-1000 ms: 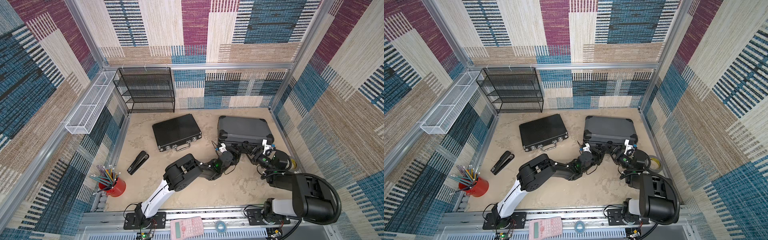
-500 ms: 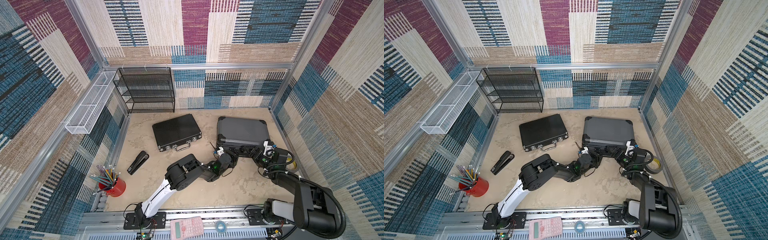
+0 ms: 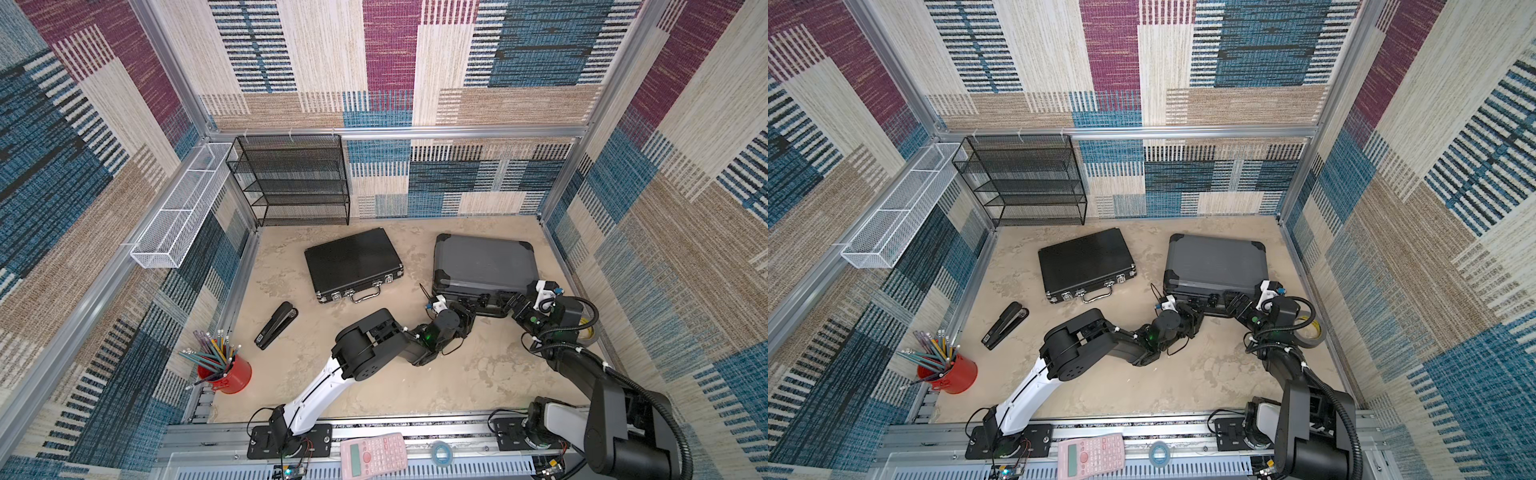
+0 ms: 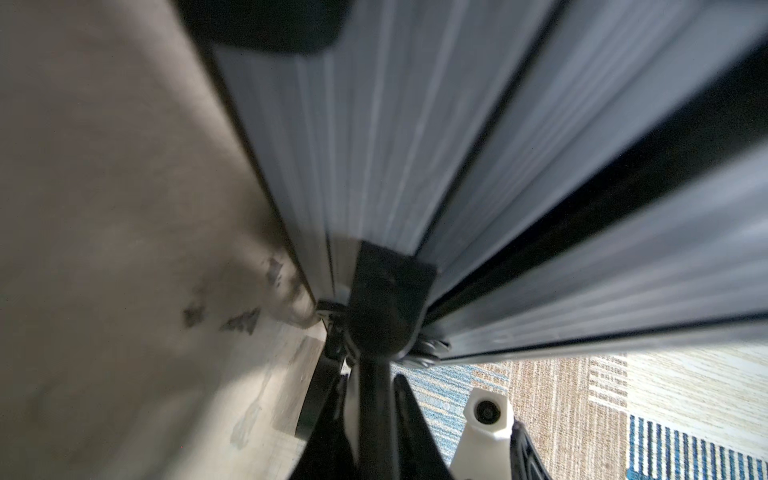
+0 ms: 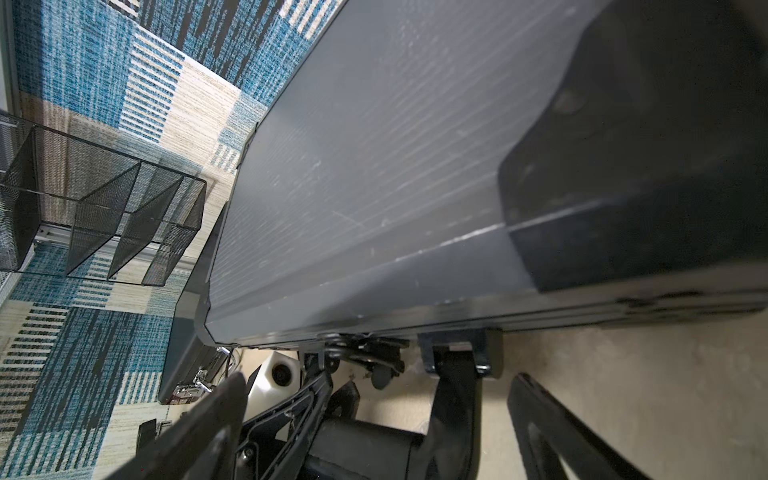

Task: Open the poker set cases
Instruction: Place the poker set case at the center of the board.

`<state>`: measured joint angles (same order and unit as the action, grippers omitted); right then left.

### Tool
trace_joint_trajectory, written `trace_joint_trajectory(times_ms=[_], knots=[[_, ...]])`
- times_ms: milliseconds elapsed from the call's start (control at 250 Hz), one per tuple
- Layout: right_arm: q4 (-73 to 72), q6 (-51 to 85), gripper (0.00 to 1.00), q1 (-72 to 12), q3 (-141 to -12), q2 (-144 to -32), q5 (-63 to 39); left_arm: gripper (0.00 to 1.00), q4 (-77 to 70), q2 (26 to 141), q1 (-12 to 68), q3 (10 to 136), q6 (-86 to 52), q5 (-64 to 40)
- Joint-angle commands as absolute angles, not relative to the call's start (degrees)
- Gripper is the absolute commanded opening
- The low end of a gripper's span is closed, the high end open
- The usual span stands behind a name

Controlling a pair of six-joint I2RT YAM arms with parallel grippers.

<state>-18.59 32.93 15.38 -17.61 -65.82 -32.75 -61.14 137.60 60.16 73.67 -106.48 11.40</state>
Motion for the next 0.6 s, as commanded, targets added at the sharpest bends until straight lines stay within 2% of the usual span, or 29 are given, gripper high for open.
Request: trace_joint_trajectory(times_ms=[0, 176, 376, 596], knots=[[-19.9, 31.7, 0.99, 15.8, -17.4, -65.4, -32.3, 0.14, -63.6, 137.7, 60.1, 73.7, -111.0, 10.0], [-19.9, 31.0, 0.99, 16.5, -17.6, -65.3, -32.1, 0.25, -62.9, 137.7, 60.1, 73.7, -111.8, 8.4], [-19.9, 30.5, 0.99, 16.9, -17.9, -65.4, -31.8, 0.42, -59.7, 137.9, 60.1, 74.6, -112.7, 4.8], [-19.8, 30.1, 0.99, 17.4, -17.8, -65.6, -31.1, 0.53, -58.5, 137.4, 60.2, 73.2, -113.2, 2.6]])
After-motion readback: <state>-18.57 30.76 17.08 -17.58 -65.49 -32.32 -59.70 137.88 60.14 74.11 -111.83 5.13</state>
